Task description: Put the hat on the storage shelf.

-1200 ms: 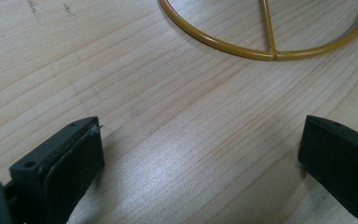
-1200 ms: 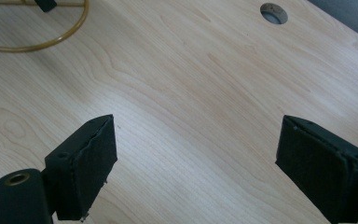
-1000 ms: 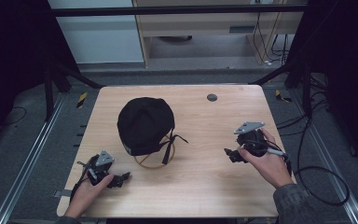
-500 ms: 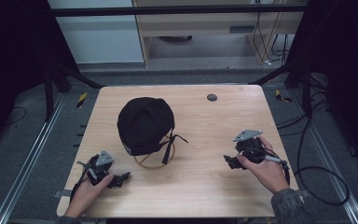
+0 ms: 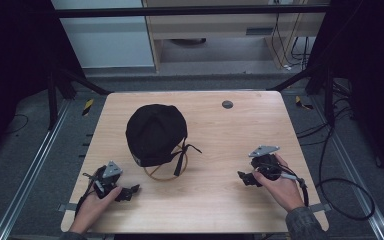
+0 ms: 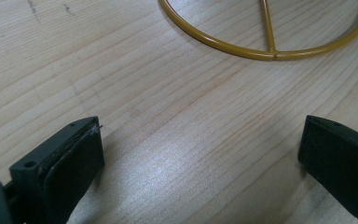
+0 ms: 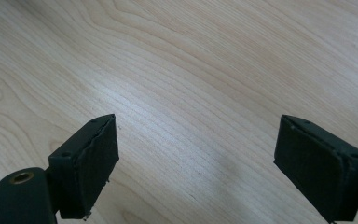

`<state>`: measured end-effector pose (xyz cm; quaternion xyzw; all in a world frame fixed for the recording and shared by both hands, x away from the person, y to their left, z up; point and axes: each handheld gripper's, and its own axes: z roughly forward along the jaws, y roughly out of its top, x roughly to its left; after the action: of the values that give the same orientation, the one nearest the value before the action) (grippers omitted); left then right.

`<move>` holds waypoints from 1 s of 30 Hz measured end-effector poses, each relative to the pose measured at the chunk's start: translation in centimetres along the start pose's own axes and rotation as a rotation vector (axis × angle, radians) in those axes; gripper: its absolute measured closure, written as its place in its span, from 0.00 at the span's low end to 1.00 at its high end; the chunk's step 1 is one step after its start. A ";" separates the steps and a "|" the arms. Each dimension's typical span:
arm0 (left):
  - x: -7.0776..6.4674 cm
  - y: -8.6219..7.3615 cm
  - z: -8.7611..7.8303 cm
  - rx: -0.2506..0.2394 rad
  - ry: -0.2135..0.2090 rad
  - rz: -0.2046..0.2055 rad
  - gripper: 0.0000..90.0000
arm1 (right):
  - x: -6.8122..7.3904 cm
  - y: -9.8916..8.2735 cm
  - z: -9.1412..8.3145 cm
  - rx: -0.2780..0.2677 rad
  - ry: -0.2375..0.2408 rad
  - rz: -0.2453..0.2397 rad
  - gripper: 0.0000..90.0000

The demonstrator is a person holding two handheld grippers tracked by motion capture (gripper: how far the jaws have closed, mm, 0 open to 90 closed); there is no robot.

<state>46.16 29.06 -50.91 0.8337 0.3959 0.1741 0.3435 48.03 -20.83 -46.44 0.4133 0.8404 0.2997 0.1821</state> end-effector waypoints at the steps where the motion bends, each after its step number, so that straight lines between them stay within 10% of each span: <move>1: 0.0 0.0 0.0 0.000 0.000 0.000 0.00 | -0.1 -0.2 0.2 -0.002 -0.002 0.002 0.16; 14: 0.0 0.0 0.0 0.000 0.000 0.000 0.00 | -0.7 -0.8 2.6 -0.047 0.011 0.137 0.14; 30: 0.0 0.0 0.0 0.000 0.000 0.000 0.00 | 0.3 -1.2 4.2 -0.014 -0.025 0.110 0.09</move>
<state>46.16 29.06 -50.91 0.8336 0.3959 0.1740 0.3436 49.49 -19.73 -50.38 0.4611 0.8120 0.3101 0.1788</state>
